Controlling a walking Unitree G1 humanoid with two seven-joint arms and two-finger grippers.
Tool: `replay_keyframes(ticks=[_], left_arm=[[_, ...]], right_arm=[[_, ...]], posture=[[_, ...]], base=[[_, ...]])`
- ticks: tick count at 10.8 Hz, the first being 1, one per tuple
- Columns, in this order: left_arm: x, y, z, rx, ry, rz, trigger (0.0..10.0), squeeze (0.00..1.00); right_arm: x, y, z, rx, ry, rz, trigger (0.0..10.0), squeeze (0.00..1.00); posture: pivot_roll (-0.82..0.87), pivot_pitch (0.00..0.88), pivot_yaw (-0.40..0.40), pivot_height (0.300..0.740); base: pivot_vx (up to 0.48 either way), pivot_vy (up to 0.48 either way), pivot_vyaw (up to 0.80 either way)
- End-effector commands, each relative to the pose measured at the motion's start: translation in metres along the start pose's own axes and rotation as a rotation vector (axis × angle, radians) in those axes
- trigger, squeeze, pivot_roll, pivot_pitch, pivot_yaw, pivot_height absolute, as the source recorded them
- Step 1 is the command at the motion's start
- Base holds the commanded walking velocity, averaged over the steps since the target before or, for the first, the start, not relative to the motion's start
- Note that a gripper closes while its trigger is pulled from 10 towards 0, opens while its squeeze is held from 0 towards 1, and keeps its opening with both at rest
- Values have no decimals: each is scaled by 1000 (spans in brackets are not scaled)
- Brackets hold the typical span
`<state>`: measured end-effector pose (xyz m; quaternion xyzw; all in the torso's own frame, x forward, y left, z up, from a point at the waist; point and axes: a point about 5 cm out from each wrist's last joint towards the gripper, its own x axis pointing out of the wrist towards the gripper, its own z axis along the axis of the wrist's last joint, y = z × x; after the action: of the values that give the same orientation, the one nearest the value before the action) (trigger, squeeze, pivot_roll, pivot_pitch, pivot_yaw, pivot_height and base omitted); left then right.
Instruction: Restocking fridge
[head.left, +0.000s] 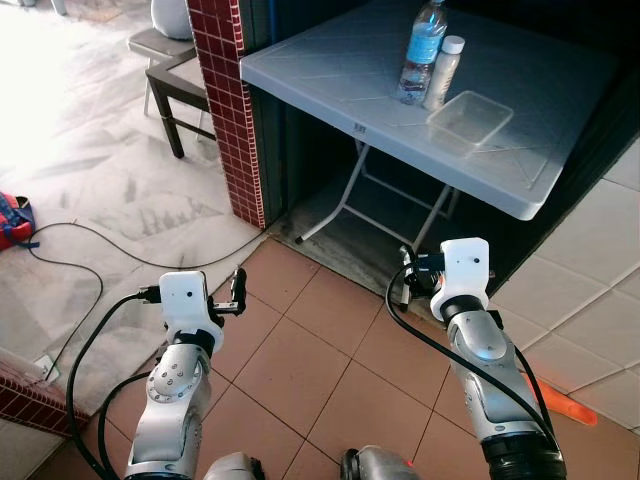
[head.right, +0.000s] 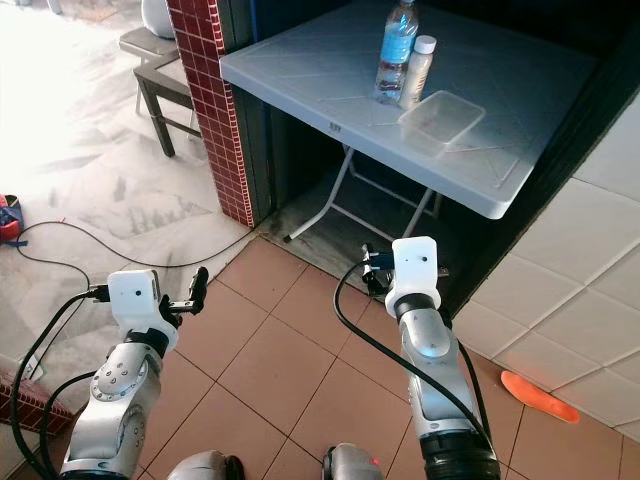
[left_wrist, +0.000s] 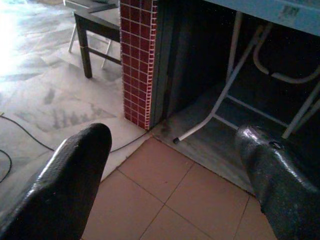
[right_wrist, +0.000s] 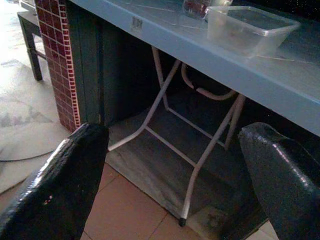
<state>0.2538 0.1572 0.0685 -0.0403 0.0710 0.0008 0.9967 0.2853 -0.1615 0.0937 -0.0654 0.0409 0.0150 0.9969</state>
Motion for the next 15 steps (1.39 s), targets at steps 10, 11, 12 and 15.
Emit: replay_keyframes(ticks=[10,11,12,15], left_arm=[[-2,2,4,-2,-18,1,10000,0],[-3,1,4,1,-18,0,10000,0],[-3,1,4,4,-20,1,10000,0],[-3,1,4,8,-21,4,10000,0]], right_arm=[[-3,1,2,17,-2,-2,10000,208],[-3,1,2,16,-3,-1,10000,204],[-2,2,2,16,-4,1,10000,204],[-2,2,2,15,-6,5,10000,204]], posture=[[-16,104,-17,740],[-14,104,-17,740],[-13,103,-18,740],[-10,100,-21,740]], base=[[0,74,-80],[0,262,-613],[0,0,-431],[0,0,0]])
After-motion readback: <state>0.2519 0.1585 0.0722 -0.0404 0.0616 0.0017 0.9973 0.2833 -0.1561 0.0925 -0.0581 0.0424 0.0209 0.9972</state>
